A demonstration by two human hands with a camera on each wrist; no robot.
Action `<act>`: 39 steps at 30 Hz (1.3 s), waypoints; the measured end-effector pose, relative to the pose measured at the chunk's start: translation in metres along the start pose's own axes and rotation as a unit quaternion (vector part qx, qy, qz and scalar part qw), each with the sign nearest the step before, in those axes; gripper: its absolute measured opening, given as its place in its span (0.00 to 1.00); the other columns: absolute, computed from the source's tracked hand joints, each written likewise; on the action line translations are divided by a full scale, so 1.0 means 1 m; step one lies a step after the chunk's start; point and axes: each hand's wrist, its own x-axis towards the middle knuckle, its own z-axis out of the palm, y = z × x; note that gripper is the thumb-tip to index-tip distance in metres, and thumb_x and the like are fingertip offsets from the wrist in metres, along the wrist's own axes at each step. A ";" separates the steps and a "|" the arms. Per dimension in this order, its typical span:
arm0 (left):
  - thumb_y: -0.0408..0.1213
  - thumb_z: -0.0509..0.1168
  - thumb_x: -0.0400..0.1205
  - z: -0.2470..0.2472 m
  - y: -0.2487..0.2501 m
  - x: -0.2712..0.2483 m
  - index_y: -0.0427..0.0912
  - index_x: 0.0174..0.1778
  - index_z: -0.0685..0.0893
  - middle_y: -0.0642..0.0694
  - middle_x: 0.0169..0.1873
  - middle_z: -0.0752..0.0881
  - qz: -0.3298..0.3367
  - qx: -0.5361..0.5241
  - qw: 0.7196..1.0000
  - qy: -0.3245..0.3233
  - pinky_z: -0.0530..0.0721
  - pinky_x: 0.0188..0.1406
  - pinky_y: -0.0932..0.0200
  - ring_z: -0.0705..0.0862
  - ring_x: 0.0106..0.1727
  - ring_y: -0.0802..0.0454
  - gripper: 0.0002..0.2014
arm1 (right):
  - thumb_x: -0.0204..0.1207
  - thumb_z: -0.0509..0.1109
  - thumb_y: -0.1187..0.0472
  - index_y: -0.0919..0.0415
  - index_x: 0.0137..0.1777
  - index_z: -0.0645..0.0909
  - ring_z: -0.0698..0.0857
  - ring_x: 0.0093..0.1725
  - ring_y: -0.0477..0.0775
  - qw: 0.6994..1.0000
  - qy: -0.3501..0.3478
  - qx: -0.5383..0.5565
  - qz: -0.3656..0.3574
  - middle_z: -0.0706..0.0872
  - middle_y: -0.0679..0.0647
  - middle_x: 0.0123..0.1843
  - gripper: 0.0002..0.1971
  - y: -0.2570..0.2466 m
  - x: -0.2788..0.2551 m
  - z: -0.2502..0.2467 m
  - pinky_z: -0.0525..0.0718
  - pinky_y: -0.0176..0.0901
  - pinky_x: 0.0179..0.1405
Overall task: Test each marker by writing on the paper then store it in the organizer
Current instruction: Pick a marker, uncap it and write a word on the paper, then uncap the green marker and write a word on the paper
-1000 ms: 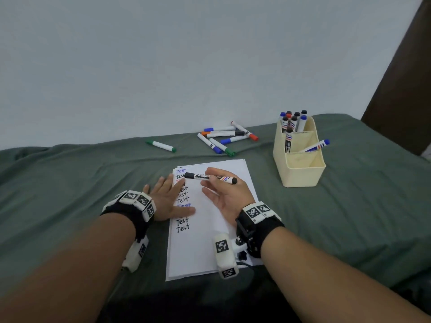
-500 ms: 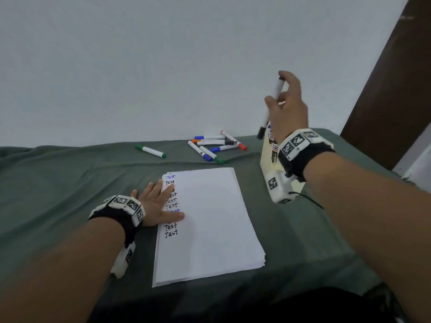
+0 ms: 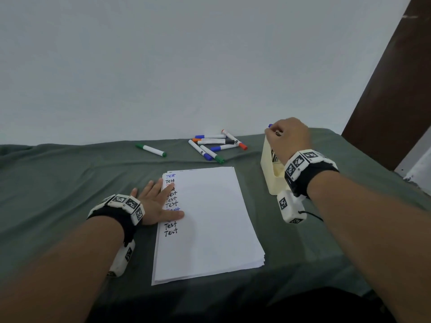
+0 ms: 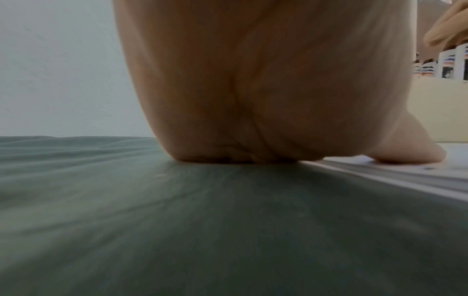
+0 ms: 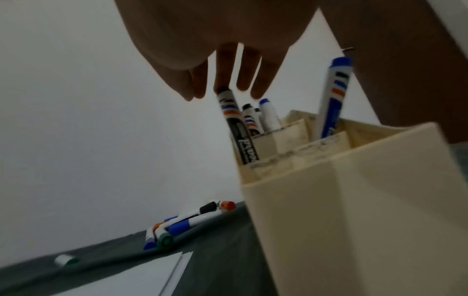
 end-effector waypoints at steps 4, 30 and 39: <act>0.90 0.42 0.53 0.000 0.001 -0.001 0.65 0.83 0.34 0.55 0.84 0.30 0.000 0.000 1.000 0.002 0.37 0.81 0.32 0.32 0.85 0.50 0.63 | 0.82 0.68 0.54 0.50 0.57 0.88 0.74 0.70 0.60 0.992 0.029 -0.018 -0.125 0.83 0.50 0.62 0.09 -0.033 -0.006 0.005 0.73 0.45 0.59; 0.86 0.50 0.62 0.002 0.001 -0.004 0.65 0.83 0.33 0.55 0.84 0.29 0.010 -0.011 1.000 0.007 0.32 0.80 0.32 0.29 0.84 0.51 0.58 | 0.81 0.70 0.49 0.46 0.67 0.85 0.77 0.72 0.48 0.924 -0.337 -0.134 -0.119 0.82 0.58 0.74 0.15 -0.072 0.054 0.149 0.65 0.38 0.72; 0.85 0.51 0.64 0.000 0.003 -0.006 0.65 0.83 0.32 0.55 0.84 0.29 0.006 -0.008 1.000 0.001 0.33 0.80 0.32 0.28 0.84 0.51 0.57 | 0.80 0.67 0.59 0.50 0.66 0.82 0.81 0.70 0.49 0.943 -0.305 -0.088 -0.096 0.87 0.57 0.64 0.16 -0.070 0.049 0.154 0.69 0.42 0.74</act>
